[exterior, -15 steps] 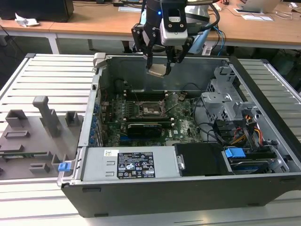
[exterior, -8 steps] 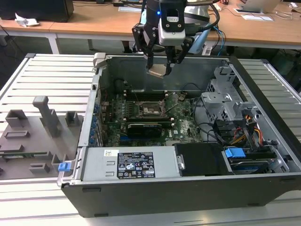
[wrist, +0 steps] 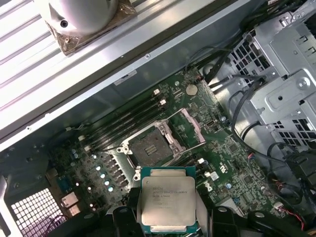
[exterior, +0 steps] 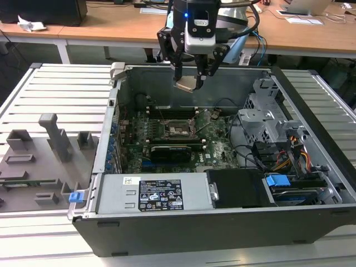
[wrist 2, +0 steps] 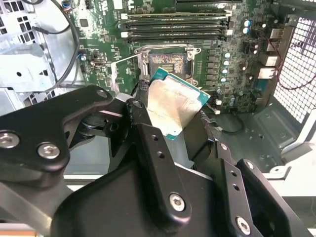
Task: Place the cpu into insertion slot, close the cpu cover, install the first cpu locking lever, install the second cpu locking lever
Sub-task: 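Place the cpu into insertion slot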
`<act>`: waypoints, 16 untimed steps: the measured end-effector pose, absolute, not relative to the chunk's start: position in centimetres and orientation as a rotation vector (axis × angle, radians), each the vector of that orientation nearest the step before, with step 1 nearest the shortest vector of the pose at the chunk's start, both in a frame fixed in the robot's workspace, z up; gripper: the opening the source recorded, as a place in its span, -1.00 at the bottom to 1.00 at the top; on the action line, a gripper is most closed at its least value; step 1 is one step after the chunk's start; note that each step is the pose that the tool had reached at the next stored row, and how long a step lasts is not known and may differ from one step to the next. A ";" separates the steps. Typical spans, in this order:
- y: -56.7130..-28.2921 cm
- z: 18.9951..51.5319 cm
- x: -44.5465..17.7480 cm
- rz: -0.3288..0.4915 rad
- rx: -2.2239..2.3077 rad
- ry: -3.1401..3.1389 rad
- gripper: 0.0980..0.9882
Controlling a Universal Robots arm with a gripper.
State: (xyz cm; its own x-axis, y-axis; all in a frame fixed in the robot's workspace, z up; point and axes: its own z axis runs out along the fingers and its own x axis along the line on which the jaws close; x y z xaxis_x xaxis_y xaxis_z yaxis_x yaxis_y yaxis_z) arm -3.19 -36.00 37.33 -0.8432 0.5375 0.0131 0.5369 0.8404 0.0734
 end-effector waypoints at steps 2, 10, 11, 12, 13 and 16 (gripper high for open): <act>-36.0 37.3 -3.2 0.116 0.894 3.001 -0.03; -36.0 37.3 -3.2 0.107 1.000 2.963 -0.03; -36.0 37.3 -3.2 0.106 1.017 2.957 -0.03; -36.0 37.3 -3.2 0.106 1.025 2.954 -0.03; -36.0 37.2 -3.2 0.106 1.036 2.950 -0.03; -36.0 37.2 -3.2 0.106 1.071 2.936 -0.03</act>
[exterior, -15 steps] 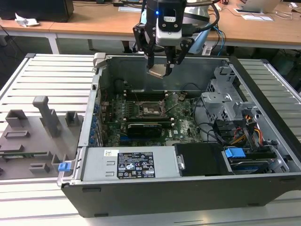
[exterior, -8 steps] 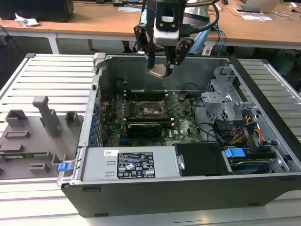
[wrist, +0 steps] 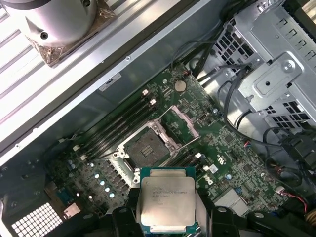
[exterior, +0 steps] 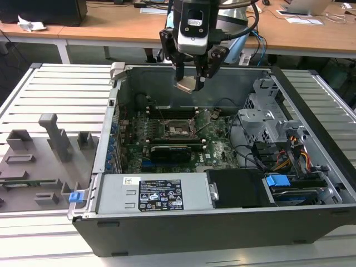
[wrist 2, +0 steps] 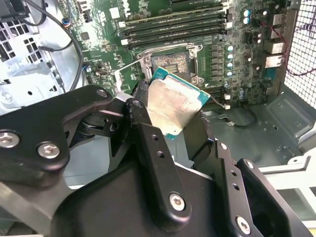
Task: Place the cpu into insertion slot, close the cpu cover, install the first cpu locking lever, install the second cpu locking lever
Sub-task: 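Place the cpu into insertion slot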
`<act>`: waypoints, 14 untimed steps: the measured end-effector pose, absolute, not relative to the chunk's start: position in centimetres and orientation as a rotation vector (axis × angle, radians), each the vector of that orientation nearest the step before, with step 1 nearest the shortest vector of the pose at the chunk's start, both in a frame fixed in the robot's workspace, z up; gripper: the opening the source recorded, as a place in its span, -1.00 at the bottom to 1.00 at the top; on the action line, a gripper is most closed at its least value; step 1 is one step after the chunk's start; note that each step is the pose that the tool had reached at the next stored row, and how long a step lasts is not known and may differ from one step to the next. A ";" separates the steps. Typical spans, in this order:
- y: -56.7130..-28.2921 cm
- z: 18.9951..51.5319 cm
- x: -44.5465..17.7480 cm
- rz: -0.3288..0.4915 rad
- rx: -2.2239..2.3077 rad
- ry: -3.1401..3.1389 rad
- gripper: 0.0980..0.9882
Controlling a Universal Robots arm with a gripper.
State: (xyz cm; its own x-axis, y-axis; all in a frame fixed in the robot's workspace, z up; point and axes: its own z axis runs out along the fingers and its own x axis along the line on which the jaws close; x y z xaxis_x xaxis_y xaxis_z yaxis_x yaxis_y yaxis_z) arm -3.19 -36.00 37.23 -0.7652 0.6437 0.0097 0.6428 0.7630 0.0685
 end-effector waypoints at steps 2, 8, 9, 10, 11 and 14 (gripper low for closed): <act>-36.0 37.2 -3.2 0.106 1.096 2.926 -0.03; -36.0 37.2 -3.2 0.105 1.143 2.907 -0.03; -36.0 37.2 -3.2 0.105 1.149 2.905 -0.03; -36.0 37.2 -3.2 0.105 1.155 2.902 -0.03; -36.0 37.2 -3.2 0.105 1.166 2.897 -0.03; -36.0 37.2 -3.2 0.105 1.188 2.888 -0.03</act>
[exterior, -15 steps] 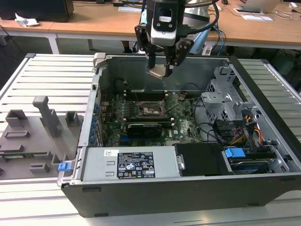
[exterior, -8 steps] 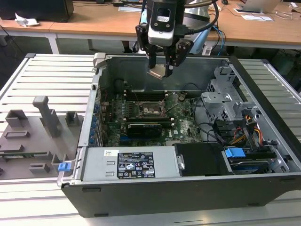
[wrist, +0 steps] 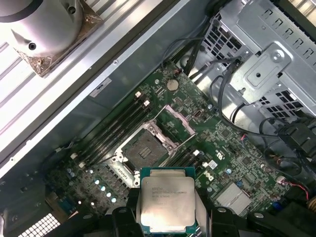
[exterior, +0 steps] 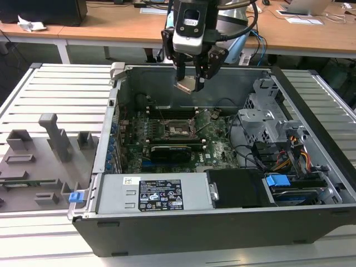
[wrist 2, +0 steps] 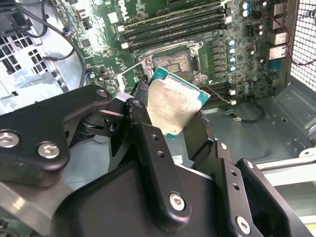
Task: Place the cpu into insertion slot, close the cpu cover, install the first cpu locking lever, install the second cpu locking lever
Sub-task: 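Place the cpu into insertion slot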
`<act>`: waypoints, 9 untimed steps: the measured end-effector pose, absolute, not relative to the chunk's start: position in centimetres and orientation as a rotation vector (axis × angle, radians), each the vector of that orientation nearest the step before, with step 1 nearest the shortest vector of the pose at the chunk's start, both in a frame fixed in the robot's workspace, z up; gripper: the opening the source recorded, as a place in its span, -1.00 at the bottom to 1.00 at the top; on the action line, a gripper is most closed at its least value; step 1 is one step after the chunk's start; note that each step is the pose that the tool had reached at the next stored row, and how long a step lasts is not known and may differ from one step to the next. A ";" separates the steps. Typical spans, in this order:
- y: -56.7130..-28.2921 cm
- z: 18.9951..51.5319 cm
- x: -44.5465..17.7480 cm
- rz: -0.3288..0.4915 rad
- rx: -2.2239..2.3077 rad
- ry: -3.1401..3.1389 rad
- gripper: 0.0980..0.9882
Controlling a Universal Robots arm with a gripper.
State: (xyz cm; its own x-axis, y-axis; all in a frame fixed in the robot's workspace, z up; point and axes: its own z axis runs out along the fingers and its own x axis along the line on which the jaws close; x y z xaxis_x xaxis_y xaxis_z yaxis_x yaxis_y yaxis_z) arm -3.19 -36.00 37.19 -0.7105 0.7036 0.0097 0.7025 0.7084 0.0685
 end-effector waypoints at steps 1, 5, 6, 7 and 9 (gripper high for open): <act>-36.0 37.2 -3.2 0.105 1.193 2.886 -0.03; -36.0 37.1 -3.2 0.104 1.215 2.876 -0.03; -36.0 37.1 -3.2 0.104 1.229 2.870 -0.03; -36.0 37.1 -3.2 0.104 1.241 2.864 -0.03; -36.0 37.1 -3.2 0.104 1.259 2.856 -0.03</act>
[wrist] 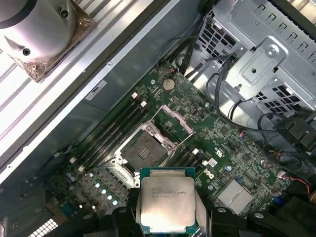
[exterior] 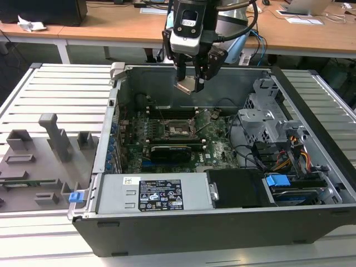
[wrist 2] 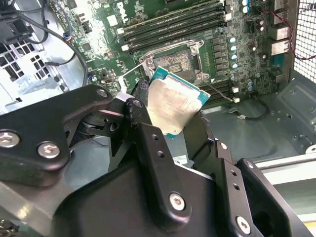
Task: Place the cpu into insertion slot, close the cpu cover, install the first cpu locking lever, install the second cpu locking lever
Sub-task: 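Place the cpu into insertion slot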
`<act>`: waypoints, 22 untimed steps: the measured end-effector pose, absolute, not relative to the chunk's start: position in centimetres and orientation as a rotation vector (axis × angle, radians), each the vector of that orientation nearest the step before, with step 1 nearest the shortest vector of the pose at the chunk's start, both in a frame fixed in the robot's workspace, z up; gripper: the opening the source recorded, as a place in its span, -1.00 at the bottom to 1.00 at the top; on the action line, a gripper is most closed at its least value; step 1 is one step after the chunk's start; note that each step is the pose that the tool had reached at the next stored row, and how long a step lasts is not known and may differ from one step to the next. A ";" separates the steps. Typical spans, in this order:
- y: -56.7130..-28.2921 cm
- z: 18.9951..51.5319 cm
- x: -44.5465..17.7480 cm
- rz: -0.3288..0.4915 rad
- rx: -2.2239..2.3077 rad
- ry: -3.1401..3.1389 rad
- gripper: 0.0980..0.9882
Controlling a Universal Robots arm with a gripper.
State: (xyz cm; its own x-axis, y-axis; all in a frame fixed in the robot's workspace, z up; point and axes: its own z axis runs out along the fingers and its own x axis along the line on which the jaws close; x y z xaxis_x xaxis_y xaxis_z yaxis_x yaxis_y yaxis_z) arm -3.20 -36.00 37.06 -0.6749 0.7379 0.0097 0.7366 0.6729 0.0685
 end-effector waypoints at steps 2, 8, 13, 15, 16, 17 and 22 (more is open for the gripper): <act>-36.0 37.0 -3.2 0.104 1.277 2.847 -0.03; -36.0 36.9 -3.2 0.103 1.325 2.824 -0.03; -36.0 36.9 -3.2 0.103 1.345 2.814 -0.03; -36.0 36.8 -3.2 0.103 1.352 2.811 -0.03; -36.0 36.8 -3.2 0.103 1.357 2.808 -0.03; -36.0 36.7 -3.2 0.103 1.360 2.806 -0.03; -36.0 36.6 -3.2 0.103 1.384 2.794 -0.03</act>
